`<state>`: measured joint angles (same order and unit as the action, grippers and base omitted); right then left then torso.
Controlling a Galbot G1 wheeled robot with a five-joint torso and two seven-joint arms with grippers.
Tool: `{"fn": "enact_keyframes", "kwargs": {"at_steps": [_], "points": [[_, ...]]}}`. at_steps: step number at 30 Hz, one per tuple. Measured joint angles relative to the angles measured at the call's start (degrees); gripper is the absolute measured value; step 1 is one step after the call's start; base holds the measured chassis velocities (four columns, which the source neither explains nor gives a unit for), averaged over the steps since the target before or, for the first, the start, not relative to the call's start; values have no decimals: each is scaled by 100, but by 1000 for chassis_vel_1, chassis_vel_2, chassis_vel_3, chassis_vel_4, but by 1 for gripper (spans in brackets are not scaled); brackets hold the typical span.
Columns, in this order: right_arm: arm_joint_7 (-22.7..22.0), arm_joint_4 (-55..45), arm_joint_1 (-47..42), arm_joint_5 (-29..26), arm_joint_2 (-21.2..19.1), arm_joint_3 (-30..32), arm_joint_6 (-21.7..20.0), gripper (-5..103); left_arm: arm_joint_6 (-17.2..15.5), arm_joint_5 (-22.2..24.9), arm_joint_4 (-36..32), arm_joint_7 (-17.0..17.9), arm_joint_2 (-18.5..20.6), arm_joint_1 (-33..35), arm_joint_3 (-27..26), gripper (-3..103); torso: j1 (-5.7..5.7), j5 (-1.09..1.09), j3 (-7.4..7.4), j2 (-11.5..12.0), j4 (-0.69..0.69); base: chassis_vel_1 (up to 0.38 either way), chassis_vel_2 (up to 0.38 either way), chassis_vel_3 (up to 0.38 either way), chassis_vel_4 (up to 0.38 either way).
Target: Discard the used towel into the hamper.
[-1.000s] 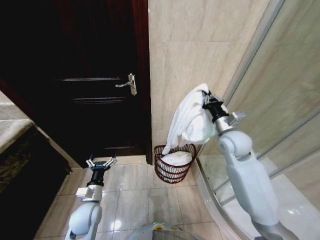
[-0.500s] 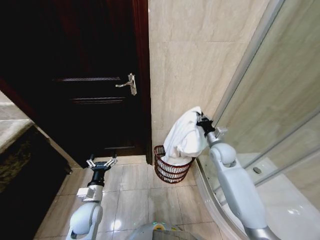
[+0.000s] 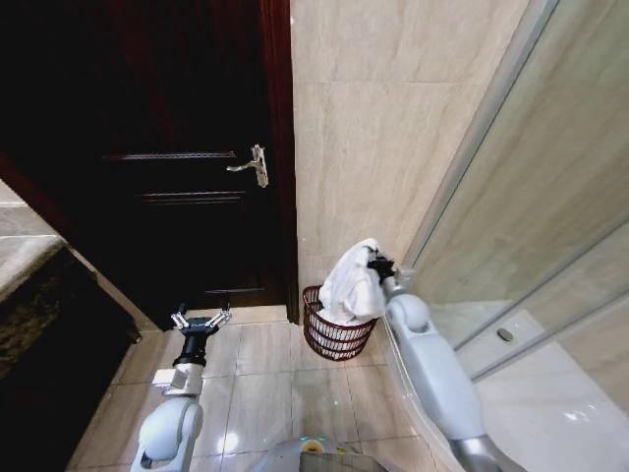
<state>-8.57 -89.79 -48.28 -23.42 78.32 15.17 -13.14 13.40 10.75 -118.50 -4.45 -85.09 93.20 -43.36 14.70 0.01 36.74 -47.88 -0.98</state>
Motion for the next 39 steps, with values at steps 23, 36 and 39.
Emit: {"fn": "enact_keyframes", "kwargs": {"at_steps": [23,36,39], "points": [[-98,1169,214,-325,456,235,-128,4,120,16,120,14,-8,-2,3,100,0,-1,0,0,-1,0,0,0,0],[215,1300,347,-196,736,-210,-423,4,148,7,63,12,-9,53,-42,100,0,0,0,0,-1,0,0,0,0],[238,1602,409,-190,756,-200,-432,4,171,23,47,14,-18,76,-60,100,0,-2,0,1,0,0,0,0,0]]}}
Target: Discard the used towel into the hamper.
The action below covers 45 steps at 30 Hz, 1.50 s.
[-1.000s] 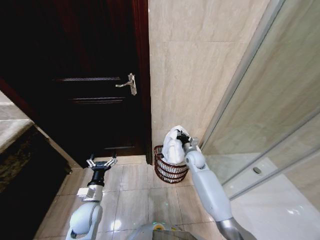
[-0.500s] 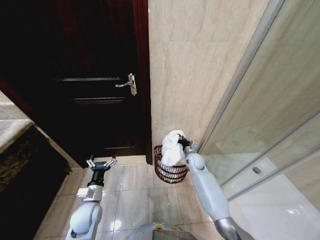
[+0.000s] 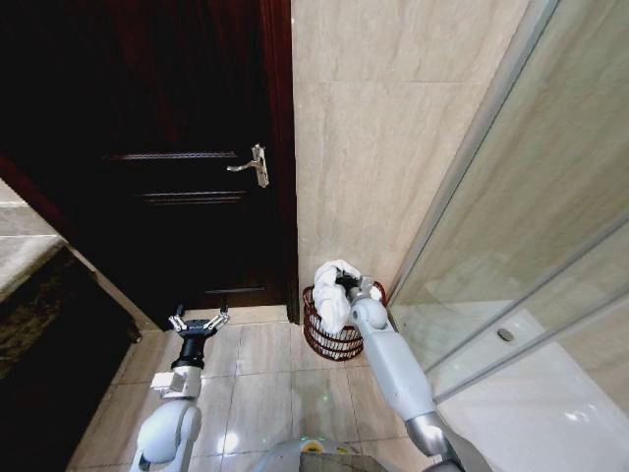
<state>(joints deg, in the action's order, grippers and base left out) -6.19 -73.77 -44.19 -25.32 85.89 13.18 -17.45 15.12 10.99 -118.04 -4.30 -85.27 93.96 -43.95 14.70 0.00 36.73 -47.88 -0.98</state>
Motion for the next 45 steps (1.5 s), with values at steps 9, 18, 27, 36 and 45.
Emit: {"fn": "enact_keyframes", "kwargs": {"at_steps": [9,18,27,36,45], "points": [[74,1014,158,-199,11,381,-171,4,69,13,17,5,-31,36,-32,100,0,0,0,0,-2,0,0,0,0],[281,1758,211,2,118,492,21,4,65,24,24,12,-23,38,-59,100,0,1,0,0,-2,0,0,0,0],[340,2118,296,-10,242,643,-208,4,57,69,26,17,-16,31,-71,100,0,0,0,0,-1,0,0,0,0],[263,1514,87,80,101,619,62,11,87,139,39,18,10,42,-95,100,0,0,0,0,-1,0,0,0,0],[292,-842,-1052,1012,-450,570,783,49,82,270,66,21,75,-49,-54,100,0,-1,0,0,-3,0,0,0,0]]}}
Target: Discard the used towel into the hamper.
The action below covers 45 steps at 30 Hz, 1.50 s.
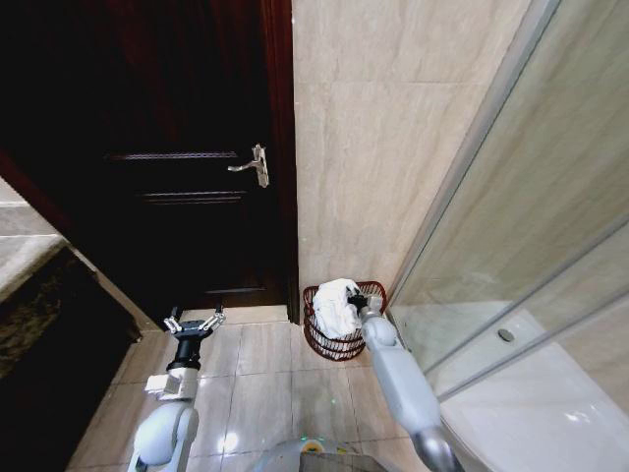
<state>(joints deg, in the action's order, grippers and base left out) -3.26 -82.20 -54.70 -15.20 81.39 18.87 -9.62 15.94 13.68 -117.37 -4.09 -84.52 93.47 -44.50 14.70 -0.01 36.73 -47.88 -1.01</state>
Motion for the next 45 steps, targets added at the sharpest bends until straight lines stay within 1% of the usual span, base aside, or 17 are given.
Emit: {"fn": "enact_keyframes", "kwargs": {"at_steps": [1,3,4,7,9,11,12,14,15,16,19,25,32,33,36,40,45], "points": [[0,0,0,0,0,0,0,49,0,0,0,0,0,0,0,100,0,0,0,0,0,0,0,0,0],[-26,-794,-375,22,-180,43,31,59,0,45,12,-1,19,-5,8,100,0,0,0,0,1,0,0,0,0],[-26,-794,-375,22,-180,43,31,59,0,45,12,-1,19,-5,8,100,0,0,0,0,1,0,0,0,0],[-105,-1684,-884,65,-327,106,31,76,12,105,34,-7,39,-6,30,100,0,1,0,0,2,0,0,0,0],[-127,-1862,-1026,108,-330,126,31,76,13,131,38,-22,45,-8,33,100,0,1,0,0,2,0,0,0,0],[-224,-2161,-1306,314,-299,164,108,86,12,168,58,-48,64,-7,41,100,0,0,0,0,2,0,0,0,0],[-224,-2161,-1306,314,-299,164,108,86,12,168,58,-48,64,-7,41,100,0,0,0,0,2,0,0,0,0],[-283,-2374,-1558,529,-233,218,222,96,-7,194,67,-49,83,0,42,100,-7,0,-9,14,2,0,0,0,0],[-283,-2374,-1558,529,-233,218,222,96,-7,194,67,-49,83,0,42,100,-7,0,-9,14,2,0,0,0,0],[-340,-2503,-1699,580,-199,231,243,100,-7,208,76,-49,101,12,41,100,-19,1,-24,42,2,0,0,0,0],[-435,-2699,-1927,597,-139,249,243,100,-2,226,111,-48,130,9,31,100,-60,1,-73,131,3,0,0,0,0],[-493,-2741,-2072,588,-171,274,248,100,-1,228,147,-49,129,-30,23,100,-116,1,-146,261,3,0,0,0,0],[-604,-2753,-2277,578,-211,284,491,100,12,213,248,-73,129,-37,27,100,-212,1,-270,480,3,0,0,0,0],[-604,-2753,-2277,578,-211,284,491,100,12,213,248,-73,129,-37,27,100,-212,1,-270,480,3,0,0,0,0],[-600,-2738,-2339,645,-197,306,488,100,12,212,253,-89,139,-45,19,100,-263,1,-334,596,3,0,0,0,0],[-602,-2713,-2349,675,-192,316,491,100,12,212,253,-103,140,-43,12,100,-294,1,-371,665,3,0,0,0,0],[-501,-2732,-2369,677,-204,395,376,100,37,203,259,-145,124,-17,10,100,-354,1,-445,798,3,0,0,0,0]]}}
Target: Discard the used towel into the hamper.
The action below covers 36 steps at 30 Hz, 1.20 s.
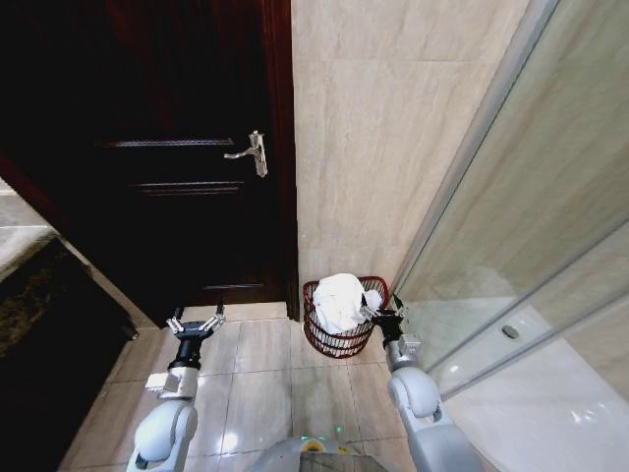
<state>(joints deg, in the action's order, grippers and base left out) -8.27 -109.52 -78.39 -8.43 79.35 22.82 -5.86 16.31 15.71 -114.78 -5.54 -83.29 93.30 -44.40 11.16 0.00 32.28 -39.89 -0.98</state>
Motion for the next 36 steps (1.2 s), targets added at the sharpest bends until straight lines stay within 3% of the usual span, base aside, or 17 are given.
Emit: {"fn": "enact_keyframes", "kwargs": {"at_steps": [36], "points": [[-33,-53,-15,-43,33,20,-75,100,95,-7,-32,-89,-28,82,-33,100,-388,0,-525,912,0,24,24,-22,-26]]}}
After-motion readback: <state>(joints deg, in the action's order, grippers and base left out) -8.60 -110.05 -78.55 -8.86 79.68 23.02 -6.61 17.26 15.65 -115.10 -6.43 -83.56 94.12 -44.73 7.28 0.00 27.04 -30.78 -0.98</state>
